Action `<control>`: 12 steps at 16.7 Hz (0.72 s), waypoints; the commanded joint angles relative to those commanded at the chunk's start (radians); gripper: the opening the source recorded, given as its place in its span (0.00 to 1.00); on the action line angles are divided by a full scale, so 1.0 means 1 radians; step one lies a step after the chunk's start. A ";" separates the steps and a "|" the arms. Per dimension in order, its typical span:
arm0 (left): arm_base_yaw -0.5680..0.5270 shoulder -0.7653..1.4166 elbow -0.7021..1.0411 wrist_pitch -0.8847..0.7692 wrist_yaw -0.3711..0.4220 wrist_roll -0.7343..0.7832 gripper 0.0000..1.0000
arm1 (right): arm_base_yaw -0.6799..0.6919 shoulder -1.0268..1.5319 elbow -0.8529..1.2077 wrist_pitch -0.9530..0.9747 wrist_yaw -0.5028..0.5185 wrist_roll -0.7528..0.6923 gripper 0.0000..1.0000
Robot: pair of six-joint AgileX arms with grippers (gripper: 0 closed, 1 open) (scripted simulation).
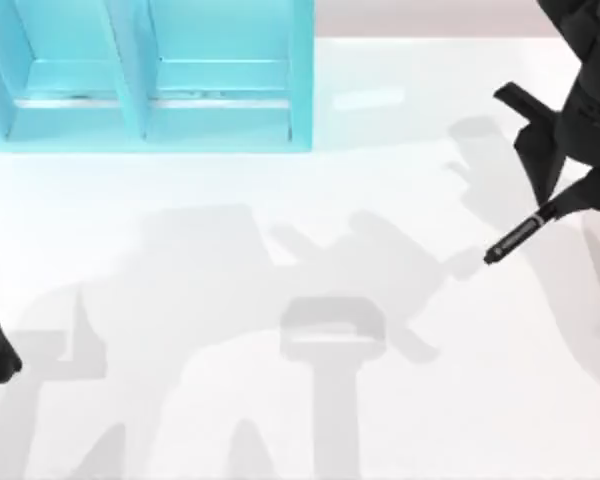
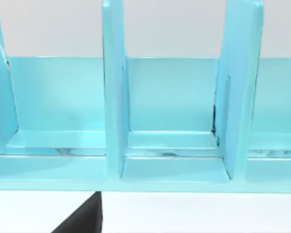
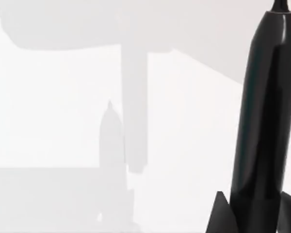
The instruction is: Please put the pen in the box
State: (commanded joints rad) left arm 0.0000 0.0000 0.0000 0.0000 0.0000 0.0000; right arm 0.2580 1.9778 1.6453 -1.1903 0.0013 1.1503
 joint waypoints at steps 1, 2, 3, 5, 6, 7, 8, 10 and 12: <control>0.000 0.000 0.000 0.000 0.000 0.000 1.00 | -0.092 0.000 0.003 -0.010 0.001 -0.016 0.00; 0.000 0.000 0.000 0.000 0.000 0.000 1.00 | -0.194 -0.001 0.006 -0.020 0.001 -0.033 0.00; 0.000 0.000 0.000 0.000 0.000 0.000 1.00 | -0.298 -0.002 0.009 -0.030 0.002 -0.050 0.00; 0.000 0.000 0.000 0.000 0.000 0.000 1.00 | -0.494 -0.008 0.015 -0.047 0.003 -0.084 0.00; 0.000 0.000 0.000 0.000 0.000 0.000 1.00 | -0.578 -0.012 0.018 -0.054 0.003 -0.101 0.00; 0.000 0.000 0.000 0.000 0.000 0.000 1.00 | -0.653 -0.017 0.020 -0.060 0.002 -0.118 0.00; 0.000 0.000 0.000 0.000 0.000 0.000 1.00 | -0.718 -0.023 0.022 -0.064 0.000 -0.134 0.00; 0.000 0.000 0.000 0.000 0.000 0.000 1.00 | -0.815 -0.035 0.024 -0.070 -0.004 -0.161 0.00; 0.000 0.000 0.000 0.000 0.000 0.000 1.00 | -0.871 -0.044 0.025 -0.073 -0.008 -0.179 0.00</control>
State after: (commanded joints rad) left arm 0.0000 0.0000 0.0000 0.0000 0.0000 0.0000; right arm -0.6130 1.9336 1.6701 -1.2631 -0.0067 0.9714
